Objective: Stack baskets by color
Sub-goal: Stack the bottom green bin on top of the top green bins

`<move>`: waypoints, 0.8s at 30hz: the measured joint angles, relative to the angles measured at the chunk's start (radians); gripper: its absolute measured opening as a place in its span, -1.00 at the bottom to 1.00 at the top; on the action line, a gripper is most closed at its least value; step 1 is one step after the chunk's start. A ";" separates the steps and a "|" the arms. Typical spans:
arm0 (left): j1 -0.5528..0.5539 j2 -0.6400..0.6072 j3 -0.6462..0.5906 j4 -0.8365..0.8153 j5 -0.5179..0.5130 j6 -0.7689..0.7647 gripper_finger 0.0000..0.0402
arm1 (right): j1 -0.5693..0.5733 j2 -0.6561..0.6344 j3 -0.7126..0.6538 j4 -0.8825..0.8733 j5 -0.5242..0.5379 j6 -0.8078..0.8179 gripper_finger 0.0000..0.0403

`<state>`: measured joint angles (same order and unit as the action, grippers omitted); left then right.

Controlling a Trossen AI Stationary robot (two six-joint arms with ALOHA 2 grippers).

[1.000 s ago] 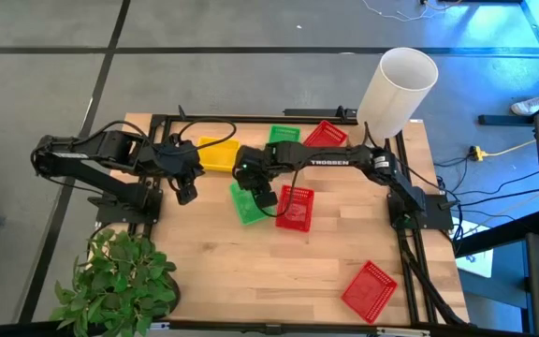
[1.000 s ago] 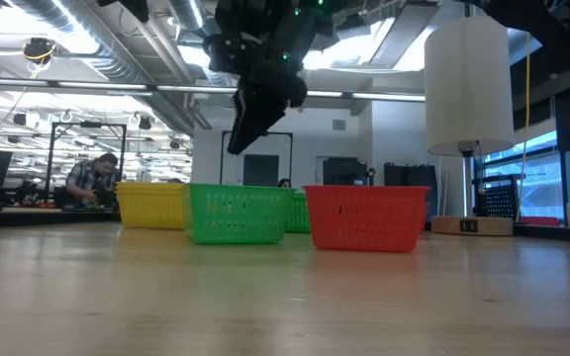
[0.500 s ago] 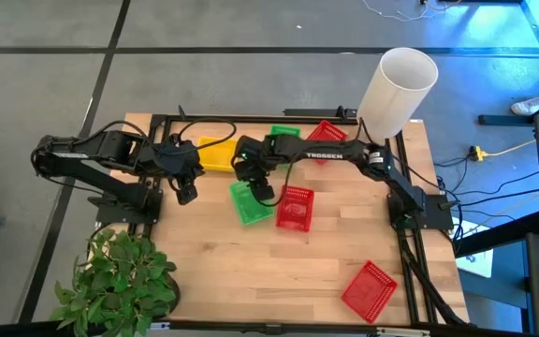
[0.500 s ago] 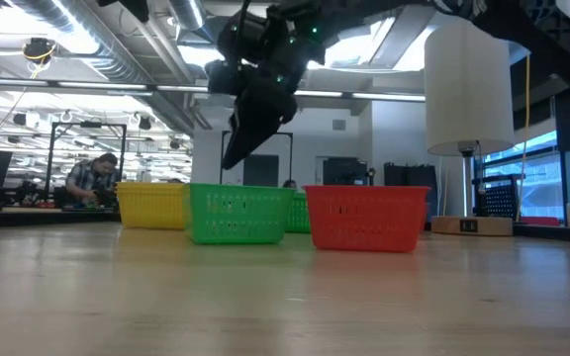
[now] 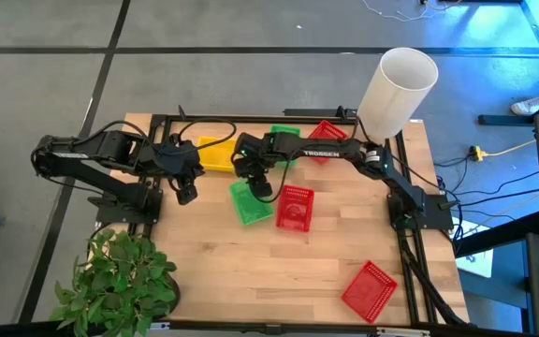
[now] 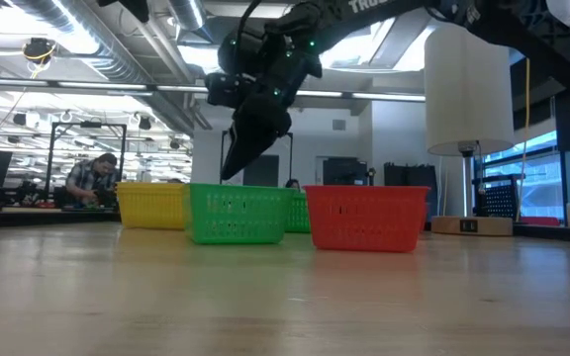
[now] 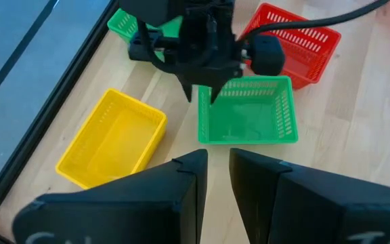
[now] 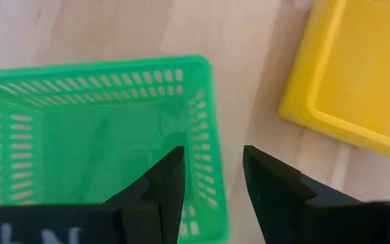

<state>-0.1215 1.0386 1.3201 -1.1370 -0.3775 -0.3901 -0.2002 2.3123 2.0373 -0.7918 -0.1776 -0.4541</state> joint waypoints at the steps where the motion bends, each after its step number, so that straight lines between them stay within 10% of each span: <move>1: 0.000 0.000 0.000 0.000 0.000 0.000 -0.73 | -0.004 0.002 0.000 0.001 0.000 0.000 -0.26; 24: 0.001 0.000 0.000 -0.004 -0.004 0.000 -0.73 | -0.019 0.119 0.000 0.014 -0.026 0.049 -0.47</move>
<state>-0.1207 1.0386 1.3197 -1.1408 -0.3813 -0.3901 -0.2195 2.4317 2.0369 -0.7778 -0.2039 -0.4046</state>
